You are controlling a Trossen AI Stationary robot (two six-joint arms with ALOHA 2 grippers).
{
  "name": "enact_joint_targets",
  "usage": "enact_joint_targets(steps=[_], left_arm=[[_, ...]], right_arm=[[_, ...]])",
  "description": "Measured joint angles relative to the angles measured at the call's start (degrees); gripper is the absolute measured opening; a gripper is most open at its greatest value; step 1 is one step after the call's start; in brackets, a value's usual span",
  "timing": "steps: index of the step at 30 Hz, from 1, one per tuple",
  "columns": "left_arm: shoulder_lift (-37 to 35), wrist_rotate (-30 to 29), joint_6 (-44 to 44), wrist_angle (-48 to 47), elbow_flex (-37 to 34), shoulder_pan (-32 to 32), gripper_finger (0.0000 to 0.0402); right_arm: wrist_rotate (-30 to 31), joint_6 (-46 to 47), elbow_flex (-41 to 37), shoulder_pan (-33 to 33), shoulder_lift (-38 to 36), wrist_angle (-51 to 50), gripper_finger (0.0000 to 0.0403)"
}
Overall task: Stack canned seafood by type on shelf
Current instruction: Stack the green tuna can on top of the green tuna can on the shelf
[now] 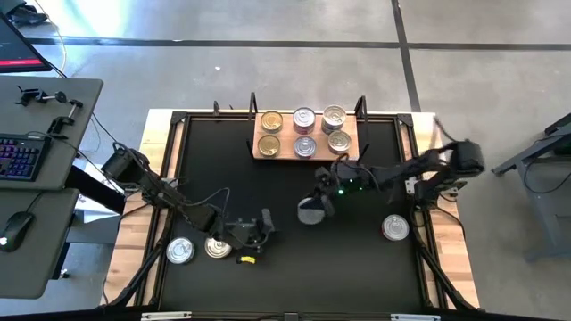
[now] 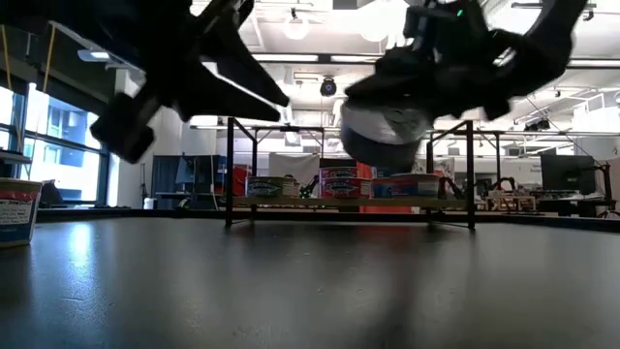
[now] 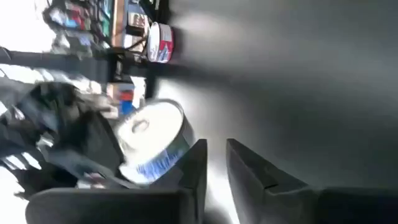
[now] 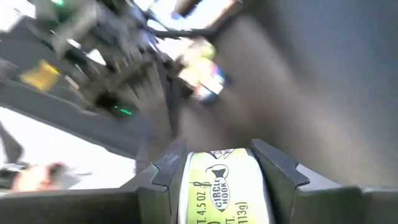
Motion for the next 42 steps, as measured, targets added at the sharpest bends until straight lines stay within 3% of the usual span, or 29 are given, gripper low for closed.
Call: enact_joint_targets(steps=[4, 11, 16, 23, 29, 34, 37, 42], left_arm=[[1.2, -3.6, 11.3, 0.3, 1.9, 0.1, 0.0091], [1.7, -5.0, 24.6, -0.5, 2.8, 3.2, 0.0168], [1.7, -6.8, 33.8, -0.5, 2.8, 5.1, 0.0199], [1.7, -8.7, 40.4, 2.0, 2.8, 7.1, 0.0203], [1.8, -9.0, 40.1, 4.5, 2.7, 6.7, 0.0185], [1.8, -7.2, 34.8, 5.0, 2.7, 6.3, 0.0143], [1.8, -6.1, 31.1, 4.9, 2.7, 5.9, 0.0142], [1.5, -5.7, 12.3, 6.2, 2.8, 4.1, 0.0119]], right_arm=[[-8.5, 5.3, 2.9, -3.7, 7.9, 10.5, 0.0126], [-18.8, 7.7, 12.9, -6.9, 15.7, 10.5, 0.0126], [-21.6, 6.9, 18.2, -7.7, 16.5, 6.5, 0.0126], [-22.6, 4.6, 22.0, -7.5, 16.5, 1.3, 0.0126], [-24.1, 4.1, 22.2, -7.4, 16.5, 0.2, 0.0126], [-25.3, 3.5, 22.2, -7.4, 16.5, -0.2, 0.0126], [-24.9, 1.7, 22.2, -7.3, 16.5, -0.8, 0.0130], [-24.0, -3.8, 22.1, -8.4, 16.6, -1.3, 0.0236]])
